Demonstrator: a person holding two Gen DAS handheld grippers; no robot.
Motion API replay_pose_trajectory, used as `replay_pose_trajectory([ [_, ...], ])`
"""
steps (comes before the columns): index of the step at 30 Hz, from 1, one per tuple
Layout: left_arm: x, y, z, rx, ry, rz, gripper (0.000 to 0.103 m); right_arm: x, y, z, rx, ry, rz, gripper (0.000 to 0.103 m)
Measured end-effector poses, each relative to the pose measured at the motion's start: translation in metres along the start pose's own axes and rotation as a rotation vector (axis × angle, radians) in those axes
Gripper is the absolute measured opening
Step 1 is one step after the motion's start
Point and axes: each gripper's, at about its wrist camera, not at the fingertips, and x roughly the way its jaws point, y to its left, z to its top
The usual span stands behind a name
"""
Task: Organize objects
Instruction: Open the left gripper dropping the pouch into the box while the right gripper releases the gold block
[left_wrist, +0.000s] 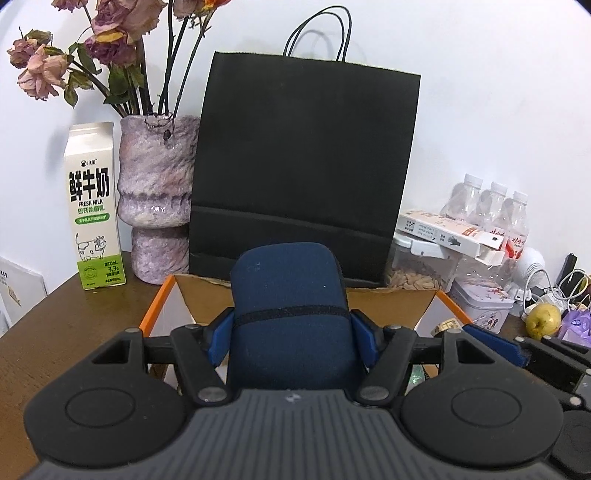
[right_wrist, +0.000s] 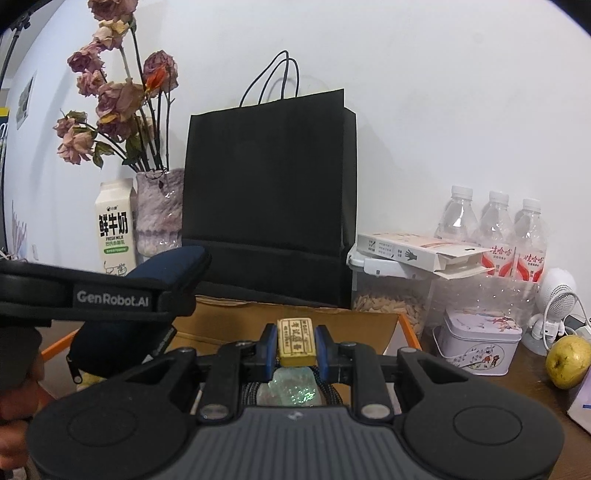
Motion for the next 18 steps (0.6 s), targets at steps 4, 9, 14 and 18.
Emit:
replay_pose_trajectory([
  [4, 0.0010, 0.0021, -0.0018, -0.011, -0.003, 0.023, 0.087, 0.0010, -0.0021, -0.0006, 0.013, 0.014, -0.006, 0.035],
  [9, -0.0046, 0.0026, -0.0003, -0.013, -0.054, 0.067, 0.103, 0.0005, -0.0042, -0.0028, 0.027, 0.005, -0.046, 0.099],
  [14, -0.0027, 0.0038, -0.0009, -0.015, -0.040, 0.072, 0.103, -0.0003, -0.0032, -0.0022, 0.026, 0.002, -0.042, 0.103],
  [18, -0.0036, 0.0028, -0.0013, -0.014, -0.040, 0.070, 0.103, 0.0007, -0.0021, -0.0029, 0.023, 0.010, -0.040, 0.103],
])
